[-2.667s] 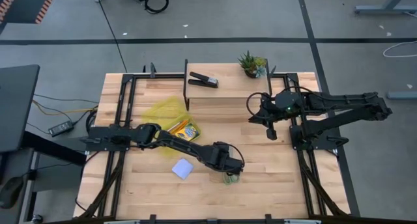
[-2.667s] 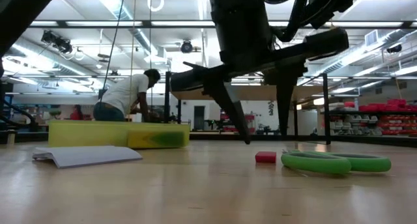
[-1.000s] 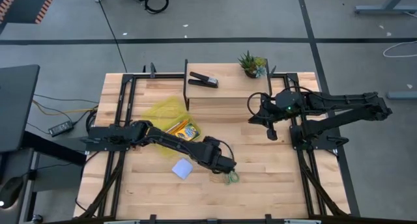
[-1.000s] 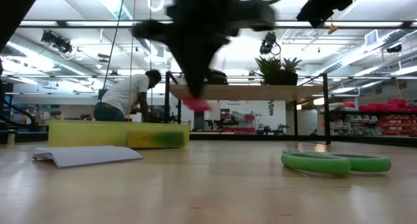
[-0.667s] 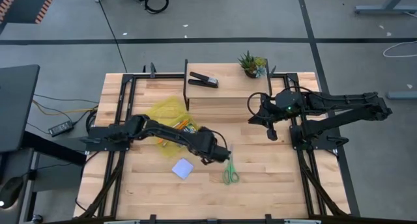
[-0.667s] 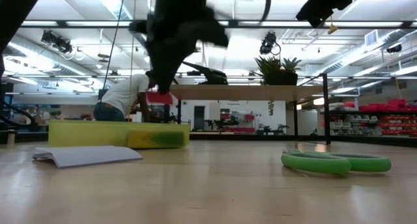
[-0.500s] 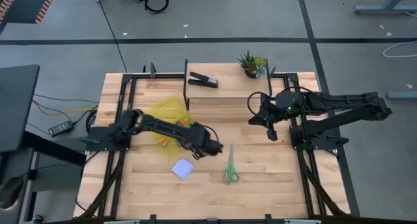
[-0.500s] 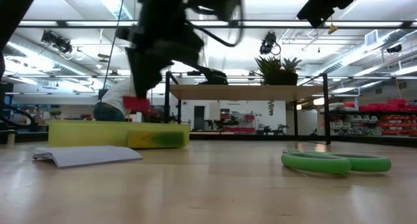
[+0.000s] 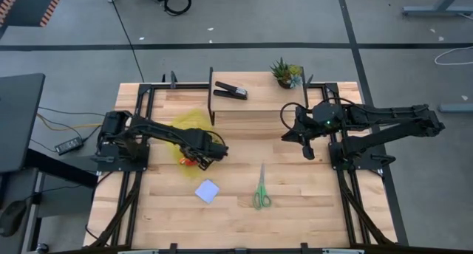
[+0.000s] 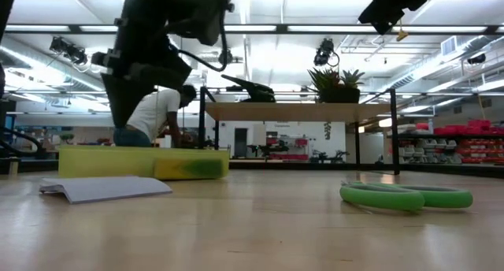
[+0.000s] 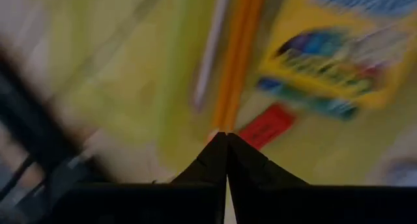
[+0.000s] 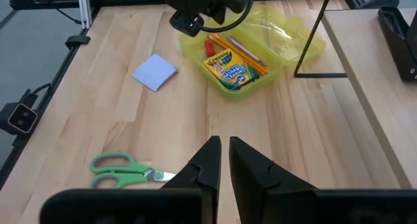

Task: Pack school essentials
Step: Put the green scissor into the yellow supply box

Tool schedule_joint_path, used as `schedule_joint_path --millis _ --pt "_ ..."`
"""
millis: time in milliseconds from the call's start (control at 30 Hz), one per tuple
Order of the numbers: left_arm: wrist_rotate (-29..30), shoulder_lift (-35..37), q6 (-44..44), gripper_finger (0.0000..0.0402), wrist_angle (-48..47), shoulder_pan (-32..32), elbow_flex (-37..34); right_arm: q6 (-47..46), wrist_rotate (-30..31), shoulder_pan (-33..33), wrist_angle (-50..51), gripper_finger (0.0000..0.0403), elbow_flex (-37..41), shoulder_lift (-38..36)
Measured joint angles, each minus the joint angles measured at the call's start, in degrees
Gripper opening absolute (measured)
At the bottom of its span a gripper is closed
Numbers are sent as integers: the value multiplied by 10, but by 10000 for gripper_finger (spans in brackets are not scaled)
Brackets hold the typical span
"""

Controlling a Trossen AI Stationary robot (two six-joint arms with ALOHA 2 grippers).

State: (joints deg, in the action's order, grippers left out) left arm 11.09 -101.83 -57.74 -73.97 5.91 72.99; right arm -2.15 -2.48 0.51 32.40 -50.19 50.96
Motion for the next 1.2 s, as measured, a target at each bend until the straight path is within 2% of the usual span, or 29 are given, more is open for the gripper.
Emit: schedule_joint_path --millis 200,400,533,667,900,1200 --pt "-4 0 24 65 111 2 19 1 1 0 -1 39 0 0" --pt "-4 -10 -97 105 211 15 49 2 4 0 -3 39 0 0" --pt "6 -51 -129 92 226 46 108 8 5 0 -5 39 0 0" --pt "5 -120 -155 73 224 75 196 16 5 0 -7 39 0 0" --pt "-27 -243 -285 71 215 106 353 21 5 0 -9 39 0 0" --pt "-63 -355 -360 66 154 130 496 33 5 0 -10 39 0 0"
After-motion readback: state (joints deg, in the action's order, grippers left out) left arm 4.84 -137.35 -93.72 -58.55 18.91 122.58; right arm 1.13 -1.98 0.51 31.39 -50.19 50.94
